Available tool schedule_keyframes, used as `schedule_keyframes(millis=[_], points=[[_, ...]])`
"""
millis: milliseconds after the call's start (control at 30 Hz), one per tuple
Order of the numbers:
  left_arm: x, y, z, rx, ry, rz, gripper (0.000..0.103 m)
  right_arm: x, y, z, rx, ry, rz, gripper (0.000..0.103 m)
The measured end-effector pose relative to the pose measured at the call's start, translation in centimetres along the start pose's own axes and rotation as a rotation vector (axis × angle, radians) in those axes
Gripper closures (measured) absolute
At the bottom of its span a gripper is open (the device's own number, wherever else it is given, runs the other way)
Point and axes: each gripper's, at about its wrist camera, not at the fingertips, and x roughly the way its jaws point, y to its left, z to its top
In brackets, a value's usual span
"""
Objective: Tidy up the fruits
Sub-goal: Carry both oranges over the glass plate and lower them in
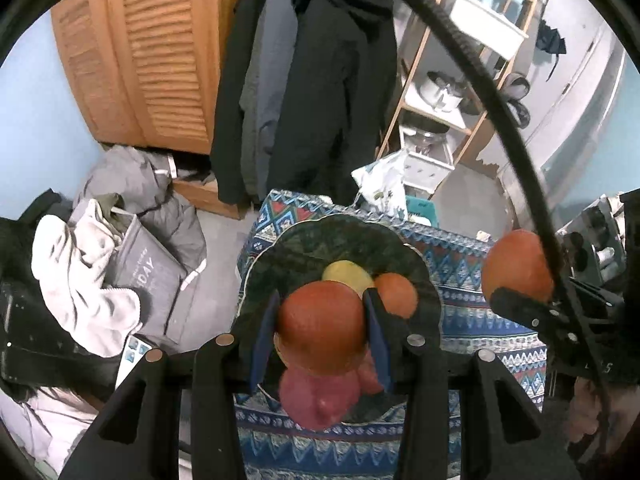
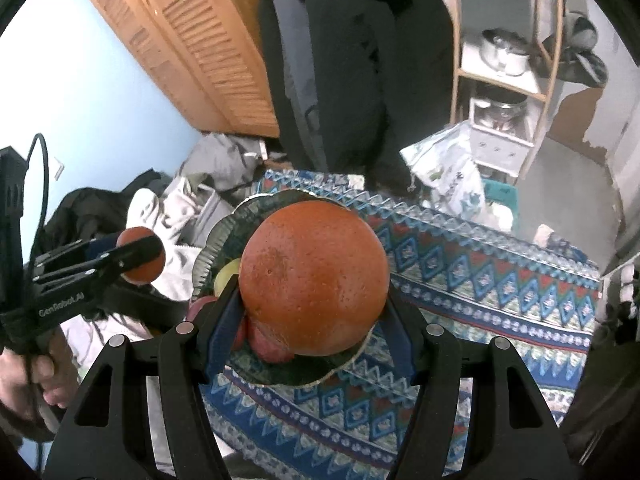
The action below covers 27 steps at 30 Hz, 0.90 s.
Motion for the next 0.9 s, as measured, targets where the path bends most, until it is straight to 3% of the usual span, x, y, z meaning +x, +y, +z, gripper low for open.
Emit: schedule_keyframes(millis=[533, 900], points=[[9.3, 1.7, 2.3, 0.061, 0.182, -0.019, 0.059, 11.1, 0.3, 3.1, -0.064, 0.172, -0.032, 0.038], [12.7, 2.0, 2.9, 0.08, 0.271, -0.028, 0.055, 14.6, 0.0, 4.6, -0.082, 0.267, -0.051, 0.037]])
